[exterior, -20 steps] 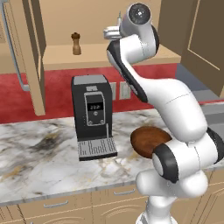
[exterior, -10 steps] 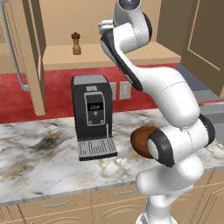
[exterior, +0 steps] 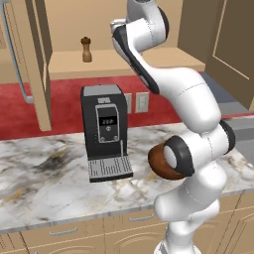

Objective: Retrieve the bottle and the shaker from the cabinet and place them next to the mixing bowl on the counter. Then add garlic from the fridge to the mixing bowl.

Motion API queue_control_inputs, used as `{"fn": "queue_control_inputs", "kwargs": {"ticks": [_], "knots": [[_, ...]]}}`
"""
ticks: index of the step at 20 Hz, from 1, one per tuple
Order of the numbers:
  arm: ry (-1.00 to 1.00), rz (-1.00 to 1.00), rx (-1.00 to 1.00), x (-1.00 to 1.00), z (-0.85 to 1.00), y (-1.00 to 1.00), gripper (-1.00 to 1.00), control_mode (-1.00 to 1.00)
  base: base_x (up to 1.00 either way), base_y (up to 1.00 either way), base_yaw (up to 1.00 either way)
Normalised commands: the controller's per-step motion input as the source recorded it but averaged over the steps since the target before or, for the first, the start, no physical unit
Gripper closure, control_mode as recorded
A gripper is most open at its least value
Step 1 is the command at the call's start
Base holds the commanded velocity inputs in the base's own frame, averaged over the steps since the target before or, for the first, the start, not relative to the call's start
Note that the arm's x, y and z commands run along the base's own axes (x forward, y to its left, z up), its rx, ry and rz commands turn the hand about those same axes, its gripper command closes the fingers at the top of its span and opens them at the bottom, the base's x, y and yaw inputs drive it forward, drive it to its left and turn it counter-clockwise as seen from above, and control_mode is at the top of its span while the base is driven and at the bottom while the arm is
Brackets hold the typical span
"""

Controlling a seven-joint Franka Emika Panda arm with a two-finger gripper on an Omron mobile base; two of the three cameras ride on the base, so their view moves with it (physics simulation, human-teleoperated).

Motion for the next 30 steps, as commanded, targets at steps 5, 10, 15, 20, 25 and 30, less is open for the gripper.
{"fn": "queue_control_inputs", "kwargs": {"ticks": [5, 10, 15, 20, 25, 30], "knots": [[0.03, 0.00, 0.00, 0.23, -0.10, -0.02, -1.00, -1.00, 0.00, 0.00, 0.00], [0.01, 0.00, 0.00, 0.16, -0.21, -0.14, -1.00, -1.00, 0.00, 0.00, 0.00], [0.00, 0.00, 0.00, 0.11, -0.14, -0.07, -1.00, -1.00, 0.00, 0.00, 0.00], [0.01, 0.00, 0.00, 0.15, -0.07, 0.00, -1.00, -1.00, 0.00, 0.00, 0.00], [0.02, 0.00, 0.00, 0.12, -0.11, 0.00, 1.00, -1.00, 0.00, 0.00, 0.00], [0.01, 0.00, 0.00, 0.00, -0.04, 0.00, 1.00, -1.00, 0.00, 0.00, 0.00]]}}
